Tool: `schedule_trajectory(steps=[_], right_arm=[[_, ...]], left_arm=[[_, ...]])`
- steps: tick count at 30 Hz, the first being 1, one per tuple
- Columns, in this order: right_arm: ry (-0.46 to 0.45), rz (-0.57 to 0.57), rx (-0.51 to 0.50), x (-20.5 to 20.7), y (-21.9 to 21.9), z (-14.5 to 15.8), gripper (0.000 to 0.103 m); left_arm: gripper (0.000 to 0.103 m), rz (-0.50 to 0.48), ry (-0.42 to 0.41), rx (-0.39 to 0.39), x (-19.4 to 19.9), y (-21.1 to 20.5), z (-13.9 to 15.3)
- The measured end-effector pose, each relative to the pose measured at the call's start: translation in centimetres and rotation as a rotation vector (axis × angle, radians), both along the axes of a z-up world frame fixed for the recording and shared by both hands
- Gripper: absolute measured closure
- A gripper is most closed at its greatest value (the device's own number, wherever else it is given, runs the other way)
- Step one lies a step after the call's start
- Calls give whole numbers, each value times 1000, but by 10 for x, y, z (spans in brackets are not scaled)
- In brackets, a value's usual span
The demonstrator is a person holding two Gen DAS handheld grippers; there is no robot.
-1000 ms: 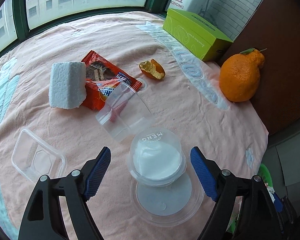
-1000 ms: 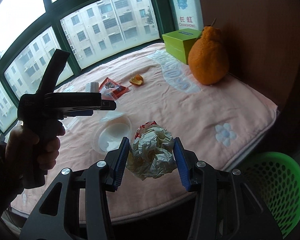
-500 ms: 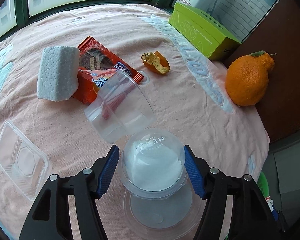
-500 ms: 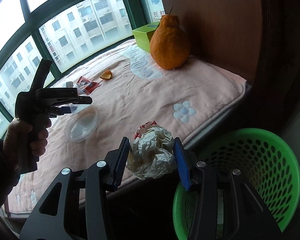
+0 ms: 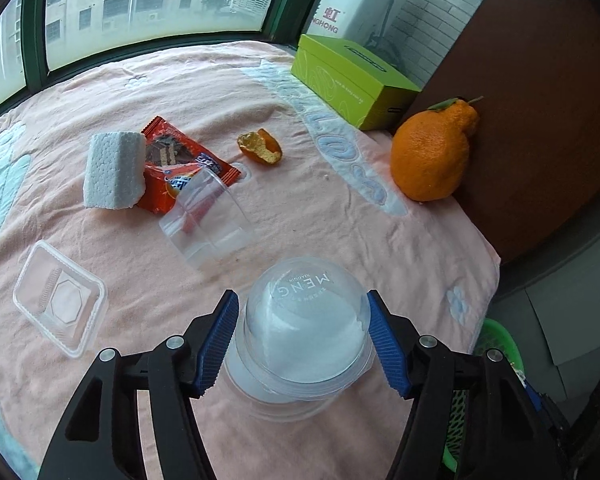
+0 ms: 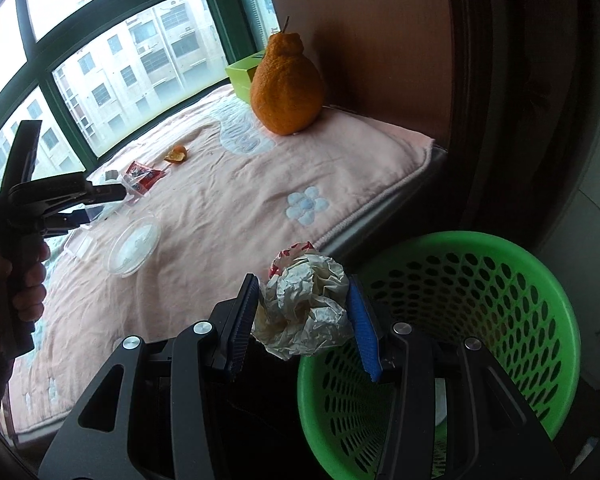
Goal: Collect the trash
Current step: 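Carry the paper to the green basket with the right gripper while the left gripper carries the stacked clear cups, then release the paper and the clear cups into the green basket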
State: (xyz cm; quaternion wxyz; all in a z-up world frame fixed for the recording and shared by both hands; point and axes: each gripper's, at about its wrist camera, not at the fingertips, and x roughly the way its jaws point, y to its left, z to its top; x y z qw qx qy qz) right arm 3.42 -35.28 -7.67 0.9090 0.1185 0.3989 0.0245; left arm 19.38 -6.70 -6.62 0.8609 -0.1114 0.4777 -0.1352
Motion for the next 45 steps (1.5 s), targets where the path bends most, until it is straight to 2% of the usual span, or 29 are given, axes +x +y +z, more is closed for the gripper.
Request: schedule_trajectory(steps=[7, 14, 22, 25, 37, 45], right_arm=[[26, -64, -15, -20, -26, -8, 55], [43, -113, -12, -37, -47, -14, 52], [46, -159, -6, -58, -67, -16, 43], [40, -176, -6, -67, -74, -14, 39], [12, -241, -14, -104, -98, -8, 33], [9, -277, 7, -117, -109, -9, 33]], left_arm=[[41, -107, -29, -28, -26, -39, 17], [41, -217, -24, -25, -45, -90, 19], [41, -328, -14, -21, -63, -147, 17], [40, -366, -13, -17, -72, -165, 13], [40, -476, 31, 19, -97, -220, -7], [39, -535, 74, 32, -107, -241, -25]])
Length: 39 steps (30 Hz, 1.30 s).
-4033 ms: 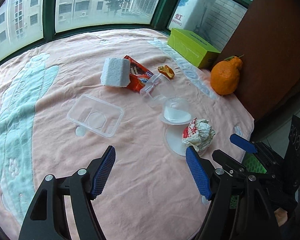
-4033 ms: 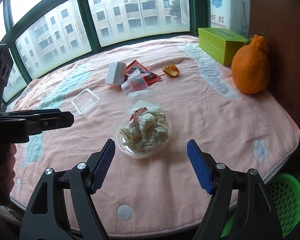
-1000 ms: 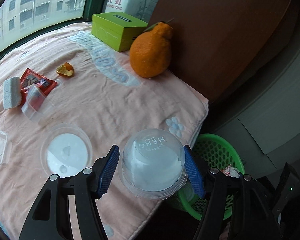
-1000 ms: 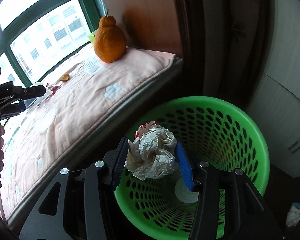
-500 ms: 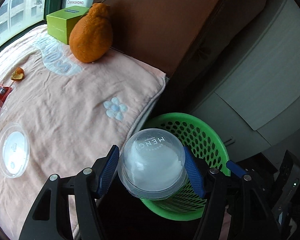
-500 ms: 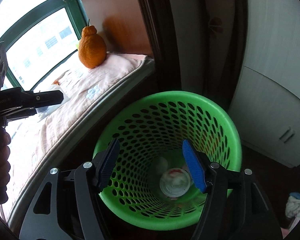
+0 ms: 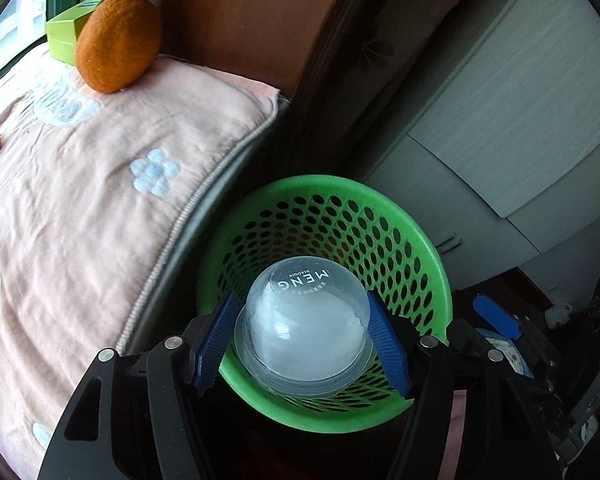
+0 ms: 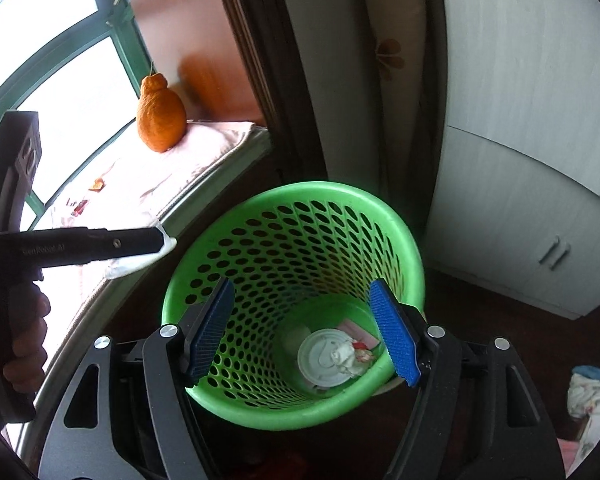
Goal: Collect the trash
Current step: 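Release the paper and the clear cups into the green basket, then grasp the clear rectangular tray with the left gripper while the right gripper grasps the clear bowl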
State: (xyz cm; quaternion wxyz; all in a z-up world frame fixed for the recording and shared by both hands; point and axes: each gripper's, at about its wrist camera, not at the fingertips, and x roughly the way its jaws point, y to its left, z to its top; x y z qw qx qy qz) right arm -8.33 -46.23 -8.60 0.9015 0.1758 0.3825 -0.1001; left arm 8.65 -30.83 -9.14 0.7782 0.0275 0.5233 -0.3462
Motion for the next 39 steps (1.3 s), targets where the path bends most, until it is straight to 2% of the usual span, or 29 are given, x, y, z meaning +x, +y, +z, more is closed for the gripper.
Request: schedule_trajectory(steps=[2, 8, 16, 22, 25, 27, 32, 39], right_arm=[[1, -3, 2, -1, -1, 0, 33], [-6, 6, 0, 0, 3, 3, 33], [-22, 69, -2, 15, 25, 10, 30], [-32, 151, -4, 36, 54, 15, 26], [-38, 201, -8, 50, 73, 19, 26], [-42, 238, -8, 60, 87, 21, 24], [-38, 338, -19, 87, 126, 23, 22], [-41, 466, -29, 119, 181, 26, 20]], left_arm=[[34, -17, 3, -2, -3, -2, -2], [33, -31, -12, -17, -11, 2, 2], [33, 50, -79, -3, -11, 50, 24], [33, 161, -108, -2, 1, 102, 39], [23, 231, -129, 8, 7, 132, 45], [23, 273, -137, 10, 11, 153, 48], [22, 388, -137, 14, 23, 207, 51], [15, 561, -133, 54, 40, 280, 45]])
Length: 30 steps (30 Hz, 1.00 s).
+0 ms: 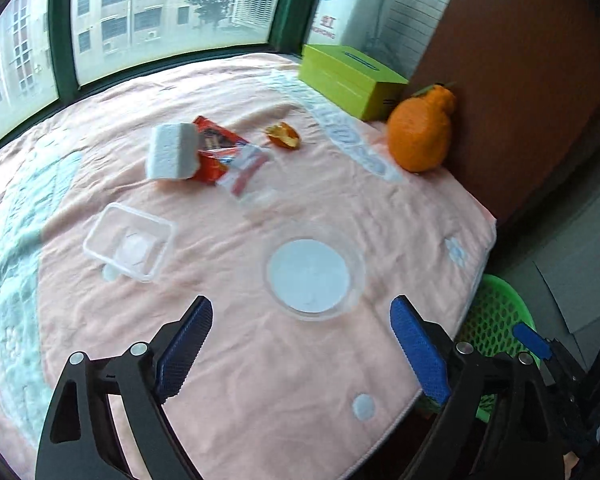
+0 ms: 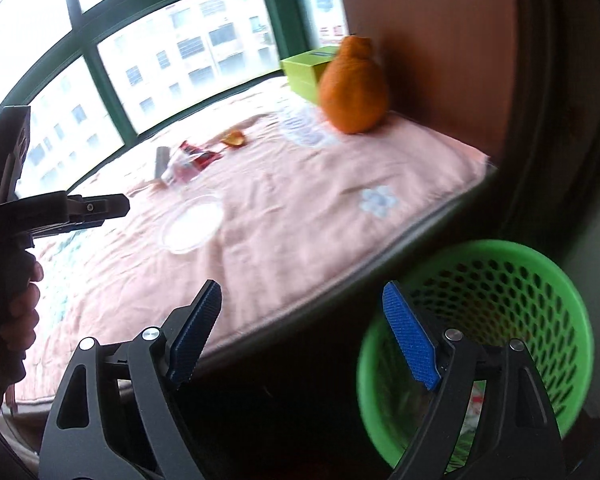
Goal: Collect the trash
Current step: 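Grasp the clear rectangular tray with the left gripper while the right gripper grasps the clear bowl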
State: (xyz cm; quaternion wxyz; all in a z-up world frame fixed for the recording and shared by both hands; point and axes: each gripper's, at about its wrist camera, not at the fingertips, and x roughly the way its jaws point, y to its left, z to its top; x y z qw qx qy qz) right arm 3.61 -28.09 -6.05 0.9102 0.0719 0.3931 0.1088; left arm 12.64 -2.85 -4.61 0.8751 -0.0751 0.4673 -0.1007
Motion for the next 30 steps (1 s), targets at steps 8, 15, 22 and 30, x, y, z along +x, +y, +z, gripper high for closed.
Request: schedule_trajectory(steps=[8, 15, 22, 30], right_arm=[[-3, 117, 0, 29, 49, 0, 20], [-8, 185, -18, 45, 74, -3, 20], [10, 232, -19, 65, 88, -11, 20], [19, 284, -48, 78, 103, -21, 15]], left_arm=[[13, 320, 128, -63, 39, 79, -16], [13, 525, 245, -133, 73, 115, -42], [13, 642, 315, -155, 97, 129, -61], [13, 686, 340, -132, 107, 132, -74]])
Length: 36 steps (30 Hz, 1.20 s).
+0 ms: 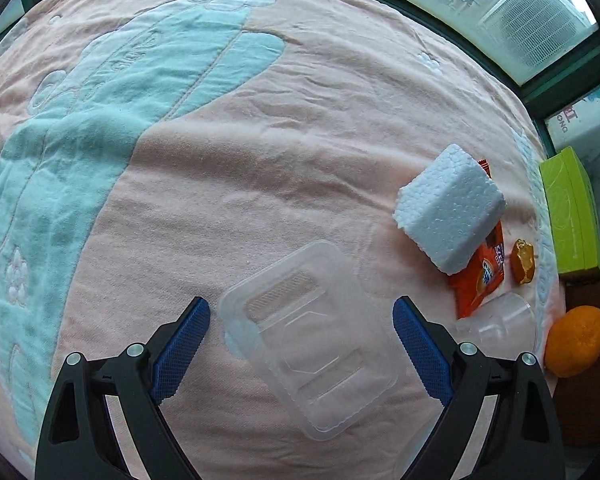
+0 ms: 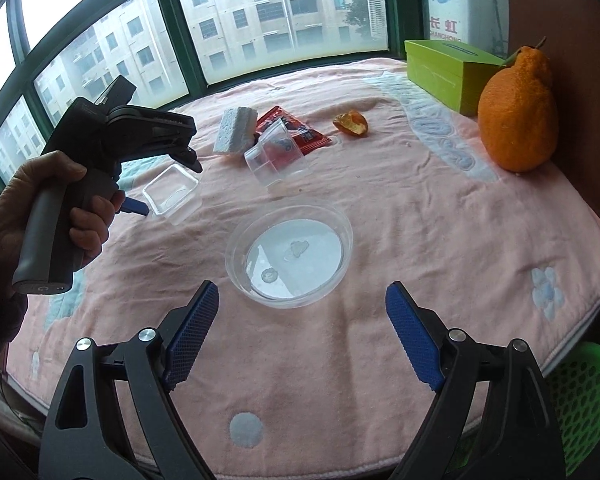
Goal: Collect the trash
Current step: 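Grasp the clear rectangular tray with the left gripper while the right gripper grasps the clear bowl, then carry the tray and the clear bowl to the green basket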
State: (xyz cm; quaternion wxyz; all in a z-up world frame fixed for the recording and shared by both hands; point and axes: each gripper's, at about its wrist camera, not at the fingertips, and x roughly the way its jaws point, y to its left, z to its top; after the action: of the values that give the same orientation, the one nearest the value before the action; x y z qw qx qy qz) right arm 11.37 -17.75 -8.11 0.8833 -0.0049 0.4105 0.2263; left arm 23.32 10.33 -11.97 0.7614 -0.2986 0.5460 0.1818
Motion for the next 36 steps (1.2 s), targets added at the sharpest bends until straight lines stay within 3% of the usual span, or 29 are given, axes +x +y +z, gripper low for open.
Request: schedule_trajectory(steps=[2, 7, 18, 24, 36], right_arm=[[1, 11, -5, 3, 4, -2, 14], [16, 36, -40, 14, 17, -10, 10], [32, 65, -127, 38, 41, -26, 8], [31, 65, -168, 44, 49, -33, 9], [16, -4, -77, 29, 29, -17, 12]], left_arm=[[14, -1, -1, 4, 1, 0, 0], [27, -13, -9, 24, 1, 3, 2], [45, -83, -58, -16, -10, 10, 5], [47, -156, -84, -27, -18, 5, 10], [47, -286, -138, -52, -46, -13, 28]])
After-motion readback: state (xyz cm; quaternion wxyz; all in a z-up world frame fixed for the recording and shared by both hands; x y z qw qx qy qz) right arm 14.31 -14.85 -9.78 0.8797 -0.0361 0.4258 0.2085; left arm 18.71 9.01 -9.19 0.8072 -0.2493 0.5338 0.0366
